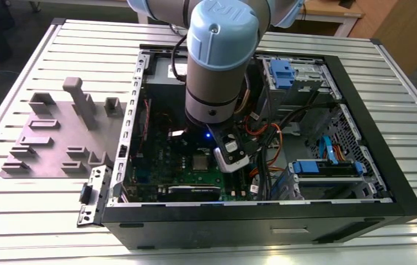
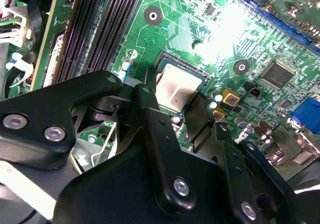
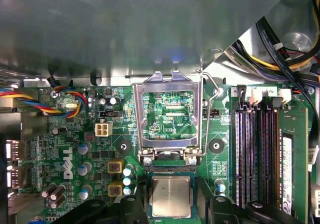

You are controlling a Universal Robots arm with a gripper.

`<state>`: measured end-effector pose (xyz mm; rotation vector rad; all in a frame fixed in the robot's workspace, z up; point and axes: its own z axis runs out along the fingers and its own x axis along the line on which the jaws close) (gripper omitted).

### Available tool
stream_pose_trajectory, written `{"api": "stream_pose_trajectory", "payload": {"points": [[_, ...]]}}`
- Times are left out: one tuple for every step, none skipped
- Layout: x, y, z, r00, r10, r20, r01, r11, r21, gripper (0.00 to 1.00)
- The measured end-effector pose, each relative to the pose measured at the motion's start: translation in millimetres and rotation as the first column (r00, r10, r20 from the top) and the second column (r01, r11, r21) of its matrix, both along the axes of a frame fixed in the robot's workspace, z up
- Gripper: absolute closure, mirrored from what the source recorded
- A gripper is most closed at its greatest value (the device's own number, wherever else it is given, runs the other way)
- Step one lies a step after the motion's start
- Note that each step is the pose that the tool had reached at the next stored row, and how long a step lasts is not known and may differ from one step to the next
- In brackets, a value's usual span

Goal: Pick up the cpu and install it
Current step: 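Place the cpu into insertion slot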

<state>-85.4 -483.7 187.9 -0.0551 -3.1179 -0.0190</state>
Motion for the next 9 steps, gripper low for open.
{"api": "stream_pose_trajectory", "payload": {"points": [[0.0, 0.0, 0.0, 1.0000, 0.000, 0.0001, 0.000, 1.0000, 0.0001, 0.53], [0.0, 0.0, 0.0, 1.0000, 0.000, 0.0000, 0.000, 1.0000, 0.0000, 0.53], [0.0, 0.0, -0.2, 1.0000, 0.000, 0.0001, 0.000, 1.0000, 0.0004, 0.53], [-0.1, 0.0, -0.2, 1.0000, 0.000, -0.0001, 0.000, 1.0000, 0.0005, 0.51], [0.0, 0.1, -0.4, 1.0000, 0.000, 0.0002, 0.000, 1.0000, 0.0006, 0.51], [0.0, 0.1, -0.6, 1.0000, 0.000, 0.0005, 0.000, 1.0000, 0.0009, 0.45], [0.0, 0.1, -0.8, 1.0000, 0.000, 0.0005, 0.000, 1.0000, 0.0012, 0.45], [0.0, 0.1, -0.8, 1.0000, 0.000, 0.0001, 0.000, 1.0000, 0.0014, 0.45], [0.0, 0.0, -0.7, 1.0000, 0.000, 0.0001, 0.000, 1.0000, 0.0018, 0.45]]}}
